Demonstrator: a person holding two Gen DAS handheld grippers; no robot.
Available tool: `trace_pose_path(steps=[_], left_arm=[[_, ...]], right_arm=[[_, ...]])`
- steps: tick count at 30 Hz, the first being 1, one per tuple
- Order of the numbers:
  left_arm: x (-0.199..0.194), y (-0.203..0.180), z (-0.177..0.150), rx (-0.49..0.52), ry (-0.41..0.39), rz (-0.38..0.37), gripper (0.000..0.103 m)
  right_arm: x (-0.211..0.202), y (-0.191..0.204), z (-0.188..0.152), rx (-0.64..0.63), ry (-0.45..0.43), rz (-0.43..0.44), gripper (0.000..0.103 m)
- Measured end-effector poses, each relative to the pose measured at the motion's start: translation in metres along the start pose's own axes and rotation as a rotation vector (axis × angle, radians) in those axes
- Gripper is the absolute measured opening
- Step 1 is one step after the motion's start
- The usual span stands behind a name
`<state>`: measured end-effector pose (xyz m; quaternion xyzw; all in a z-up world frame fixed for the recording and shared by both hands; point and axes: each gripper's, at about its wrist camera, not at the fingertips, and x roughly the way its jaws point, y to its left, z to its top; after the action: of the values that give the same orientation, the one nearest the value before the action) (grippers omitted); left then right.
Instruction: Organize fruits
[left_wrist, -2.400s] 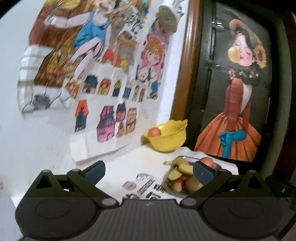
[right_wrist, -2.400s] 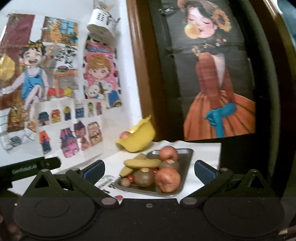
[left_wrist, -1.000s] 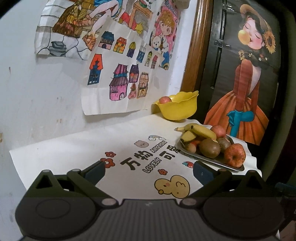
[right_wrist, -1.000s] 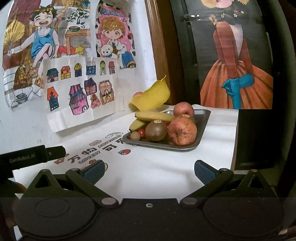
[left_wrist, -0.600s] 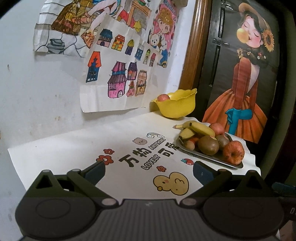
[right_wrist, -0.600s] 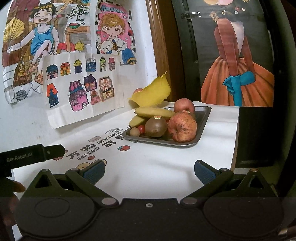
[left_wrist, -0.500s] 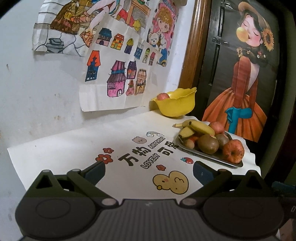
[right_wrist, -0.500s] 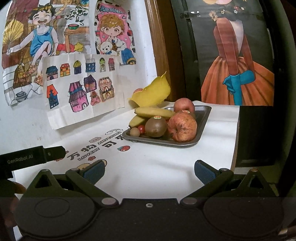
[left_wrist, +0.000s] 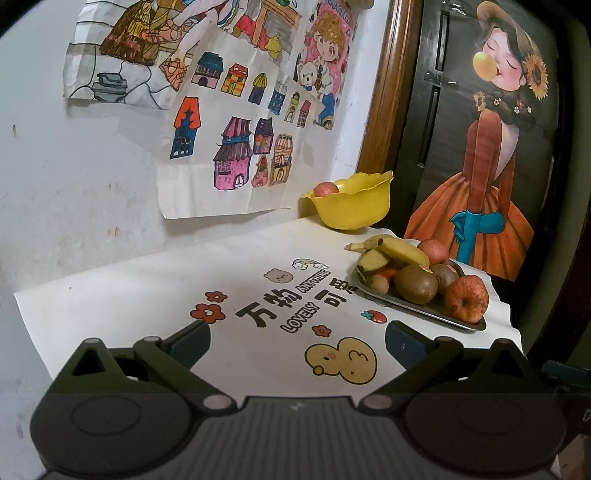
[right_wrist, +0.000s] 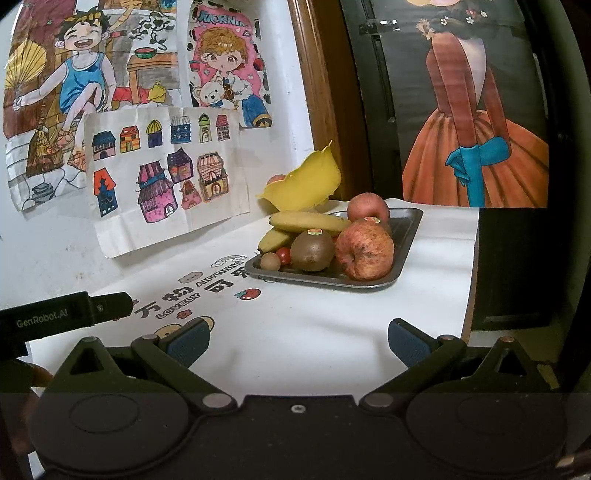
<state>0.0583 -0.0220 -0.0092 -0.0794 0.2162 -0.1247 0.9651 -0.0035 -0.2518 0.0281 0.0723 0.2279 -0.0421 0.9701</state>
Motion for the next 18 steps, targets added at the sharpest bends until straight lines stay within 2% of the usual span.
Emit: trace_pose_path(steps=[18], left_arm=[[-0.0001,-0.0011,-0.0001,0.003,0.003,0.002,0.103]], right_arm=[[0.0001,0.0003,-0.0007,0.007,0.001,0.000,0.102]])
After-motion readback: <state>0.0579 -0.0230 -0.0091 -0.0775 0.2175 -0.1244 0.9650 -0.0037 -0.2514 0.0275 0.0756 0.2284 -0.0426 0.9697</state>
